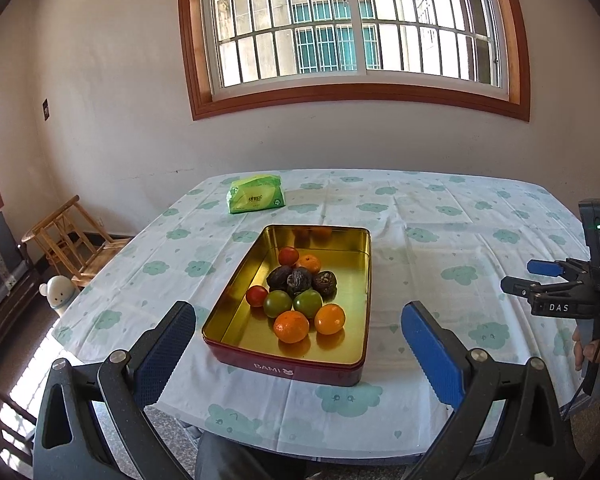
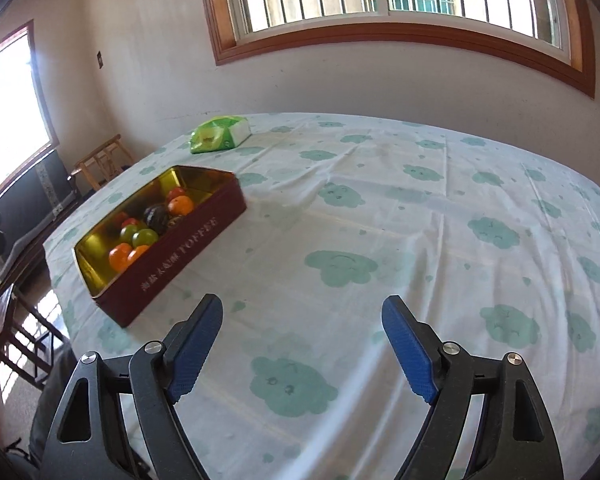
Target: Organize fruits
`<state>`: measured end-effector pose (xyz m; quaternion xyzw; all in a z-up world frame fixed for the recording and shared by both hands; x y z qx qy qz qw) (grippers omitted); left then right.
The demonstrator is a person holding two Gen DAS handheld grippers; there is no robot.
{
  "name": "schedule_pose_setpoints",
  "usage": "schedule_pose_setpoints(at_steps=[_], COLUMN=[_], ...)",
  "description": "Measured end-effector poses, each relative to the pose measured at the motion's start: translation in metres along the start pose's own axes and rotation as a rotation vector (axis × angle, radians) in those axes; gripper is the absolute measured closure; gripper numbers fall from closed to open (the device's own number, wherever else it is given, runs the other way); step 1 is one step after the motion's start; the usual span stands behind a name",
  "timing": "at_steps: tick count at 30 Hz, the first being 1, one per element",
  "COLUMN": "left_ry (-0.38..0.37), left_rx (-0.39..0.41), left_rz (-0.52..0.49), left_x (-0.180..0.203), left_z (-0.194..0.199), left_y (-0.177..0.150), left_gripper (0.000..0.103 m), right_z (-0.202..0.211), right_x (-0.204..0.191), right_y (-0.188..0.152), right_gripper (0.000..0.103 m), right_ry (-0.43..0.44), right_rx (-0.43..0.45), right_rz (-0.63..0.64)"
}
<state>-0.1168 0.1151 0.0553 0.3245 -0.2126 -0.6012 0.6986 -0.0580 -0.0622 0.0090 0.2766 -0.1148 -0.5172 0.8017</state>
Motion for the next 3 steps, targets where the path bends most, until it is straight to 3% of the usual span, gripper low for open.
schedule_pose_setpoints(at_steps=[3], left_ry=[0.022], left_rx=[-0.012], left_rz=[-0.002], left_x=[0.002], left_z=[-0.002], left_y=[0.002], left_gripper=[0.001], right_z=[-0.018], right_x=[0.062], right_y=[0.001], right_gripper=[0.019], right_ry=[-0.104], right_rx=[-0.066], right_rz=[-0.043])
Point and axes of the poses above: each gripper's, at about its wrist camera, not at the fingertips, and z roughly against the way its jaws point, x to its right, y to its top, the point moved 7 cm from there along -z, roughly the way its jaws point, and after that the axes turned 12 degrees about -x, right-handed, at the moved point
